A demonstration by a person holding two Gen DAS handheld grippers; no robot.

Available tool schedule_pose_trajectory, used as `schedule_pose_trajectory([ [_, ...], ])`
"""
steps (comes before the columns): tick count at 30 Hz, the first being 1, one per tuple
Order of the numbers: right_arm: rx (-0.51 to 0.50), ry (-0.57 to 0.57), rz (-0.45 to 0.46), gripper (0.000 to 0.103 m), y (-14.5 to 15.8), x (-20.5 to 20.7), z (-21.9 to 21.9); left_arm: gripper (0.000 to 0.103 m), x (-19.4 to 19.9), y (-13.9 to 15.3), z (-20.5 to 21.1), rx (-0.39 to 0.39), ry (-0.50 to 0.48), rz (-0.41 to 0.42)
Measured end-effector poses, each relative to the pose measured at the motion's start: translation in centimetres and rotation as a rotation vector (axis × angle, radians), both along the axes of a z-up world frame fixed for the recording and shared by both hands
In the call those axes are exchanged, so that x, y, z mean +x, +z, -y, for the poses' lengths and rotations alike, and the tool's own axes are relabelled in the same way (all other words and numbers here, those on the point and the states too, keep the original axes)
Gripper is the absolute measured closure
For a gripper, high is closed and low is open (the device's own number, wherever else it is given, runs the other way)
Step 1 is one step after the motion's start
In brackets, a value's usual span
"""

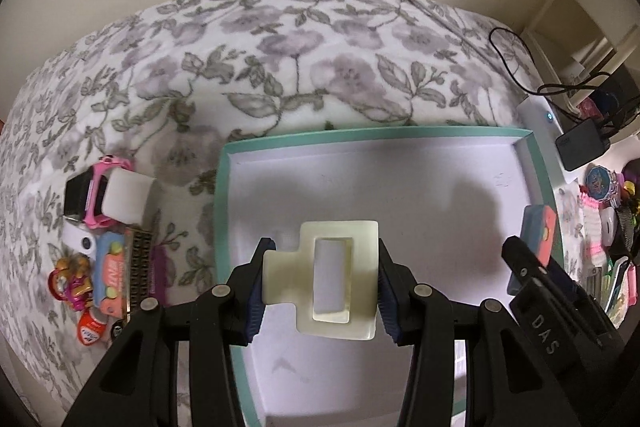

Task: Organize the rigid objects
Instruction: 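Carry both items into the white tray and open both tools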

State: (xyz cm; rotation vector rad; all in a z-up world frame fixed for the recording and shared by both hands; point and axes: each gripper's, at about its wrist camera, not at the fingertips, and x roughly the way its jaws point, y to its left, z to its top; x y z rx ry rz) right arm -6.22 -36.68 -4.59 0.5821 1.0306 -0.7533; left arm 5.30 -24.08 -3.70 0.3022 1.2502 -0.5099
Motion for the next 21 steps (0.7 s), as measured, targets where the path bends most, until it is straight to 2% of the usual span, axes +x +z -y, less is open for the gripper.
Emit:
schedule_pose_trajectory([
  [9, 0.014, 0.001, -0.028, 0.058, -1.0, 0.0, 0.5, 0.053, 0.3, -0.7, 0.2, 0.011, 0.002, -0.001],
  [15, 0.012, -0.013, -0.042, 0.057, -0.9, -0.3, 0.6, 0.047, 0.3, -0.2, 0.0, 0.001, 0.012, 0.002],
  [21, -0.002, -0.033, -0.054, 0.056, -0.5, -0.8, 0.7, 0.045, 0.2, 1.0, -0.8, -0.010, 0.019, 0.022],
])
